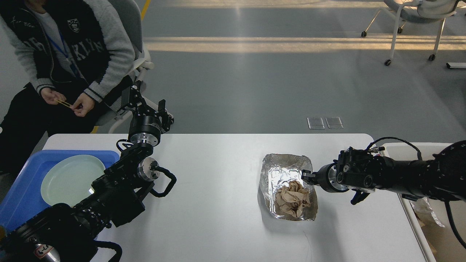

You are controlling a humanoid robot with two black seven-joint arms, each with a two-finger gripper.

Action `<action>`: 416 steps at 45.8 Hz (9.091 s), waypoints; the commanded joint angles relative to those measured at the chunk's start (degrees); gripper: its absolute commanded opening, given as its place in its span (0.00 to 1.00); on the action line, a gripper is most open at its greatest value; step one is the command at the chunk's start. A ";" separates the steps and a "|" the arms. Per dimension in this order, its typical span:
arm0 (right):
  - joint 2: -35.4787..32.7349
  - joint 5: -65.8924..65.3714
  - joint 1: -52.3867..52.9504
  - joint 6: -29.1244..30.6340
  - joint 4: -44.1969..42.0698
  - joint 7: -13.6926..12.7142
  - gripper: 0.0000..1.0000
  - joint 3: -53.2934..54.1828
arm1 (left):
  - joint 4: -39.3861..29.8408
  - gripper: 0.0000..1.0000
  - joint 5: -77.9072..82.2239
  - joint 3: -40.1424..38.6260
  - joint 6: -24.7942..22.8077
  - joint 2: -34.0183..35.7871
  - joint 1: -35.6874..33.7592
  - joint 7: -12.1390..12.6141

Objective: Tidy desktop

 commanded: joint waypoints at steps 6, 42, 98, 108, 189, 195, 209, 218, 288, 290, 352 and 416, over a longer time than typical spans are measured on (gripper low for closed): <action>-0.68 0.08 1.72 1.66 1.24 0.22 0.00 -0.17 | 0.00 0.99 0.00 0.00 0.00 0.00 0.01 0.00; -28.01 0.25 33.19 43.23 23.48 0.66 0.00 0.88 | 0.08 0.99 0.00 0.00 0.00 0.00 0.01 0.00; -37.51 -0.62 36.10 48.84 4.24 0.57 0.00 0.80 | 0.00 0.99 0.00 0.00 0.00 0.00 0.01 0.00; -36.37 -0.54 30.74 48.84 -3.23 0.57 0.00 1.06 | 0.00 0.99 0.00 0.00 0.00 0.00 0.01 0.00; -27.49 0.34 -10.93 -9.76 -25.04 0.13 0.99 0.88 | 0.00 0.99 0.00 0.00 0.00 0.00 0.01 0.00; -27.49 0.60 -9.00 -9.58 -21.35 0.13 1.00 2.99 | 0.00 0.99 0.00 0.00 0.00 0.00 0.01 0.00; -28.37 2.45 6.55 -6.78 -0.17 -0.57 1.00 4.93 | 0.00 0.99 0.00 0.00 0.00 0.00 0.01 0.00; -28.55 3.50 18.59 8.59 7.83 -4.96 1.00 5.45 | 0.00 0.99 0.00 0.00 0.00 0.00 0.01 0.00; -12.73 28.90 75.73 48.84 22.69 -7.34 1.00 -20.02 | 0.00 0.99 0.00 0.00 0.00 0.00 0.01 0.00; -11.24 30.22 75.82 48.84 22.69 -6.29 1.00 -21.96 | 0.08 0.99 0.00 0.00 0.00 0.00 0.01 0.00; -9.65 45.69 4.55 18.72 -8.33 -7.16 1.00 -18.54 | 0.00 0.99 0.00 0.00 0.00 0.00 0.01 0.00; -6.66 31.02 -4.69 4.74 -9.74 -6.02 0.59 -14.94 | 0.00 0.99 0.00 0.00 0.00 0.00 0.01 0.00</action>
